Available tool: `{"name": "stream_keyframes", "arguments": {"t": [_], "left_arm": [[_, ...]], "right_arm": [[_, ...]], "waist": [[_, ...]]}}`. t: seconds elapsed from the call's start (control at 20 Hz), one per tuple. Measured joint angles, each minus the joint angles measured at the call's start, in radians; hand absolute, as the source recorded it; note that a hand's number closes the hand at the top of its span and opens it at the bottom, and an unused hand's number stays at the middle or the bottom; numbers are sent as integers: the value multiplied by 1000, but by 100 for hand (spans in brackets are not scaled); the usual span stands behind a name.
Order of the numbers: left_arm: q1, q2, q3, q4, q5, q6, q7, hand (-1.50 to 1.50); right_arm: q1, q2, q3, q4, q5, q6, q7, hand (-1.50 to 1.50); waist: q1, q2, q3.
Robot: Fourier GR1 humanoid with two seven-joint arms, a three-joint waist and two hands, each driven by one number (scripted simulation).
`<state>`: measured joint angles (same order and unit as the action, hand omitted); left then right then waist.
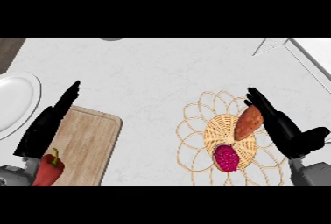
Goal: Pick the cupcake from the placemat and place it in the tiered shelf
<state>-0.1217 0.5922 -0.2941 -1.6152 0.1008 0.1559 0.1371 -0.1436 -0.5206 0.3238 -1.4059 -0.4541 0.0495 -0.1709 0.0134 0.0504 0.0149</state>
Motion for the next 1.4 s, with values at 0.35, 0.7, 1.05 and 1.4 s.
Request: {"name": "stream_keyframes", "arguments": {"t": [0.35,0.7,1.05,1.4], "left_arm": [[105,-106,79,101,133,58,68,0],[82,-184,153,171,242,44,80,0],[71,-210,175,203,255,23,62,0],[56,-217,187,219,257,13,72,0]], "right_arm": [[42,-156,-169,-31,90,-153,-33,150],[236,-206,-254,-94,113,-270,34,-150],[409,-305,-282,-303,83,-133,29,-150],[505,-439,-296,-613,72,-98,251,-150]], "waist": [[-50,-46,-22],[-51,-58,-14],[-45,-62,-8],[-42,-63,-9]]}}
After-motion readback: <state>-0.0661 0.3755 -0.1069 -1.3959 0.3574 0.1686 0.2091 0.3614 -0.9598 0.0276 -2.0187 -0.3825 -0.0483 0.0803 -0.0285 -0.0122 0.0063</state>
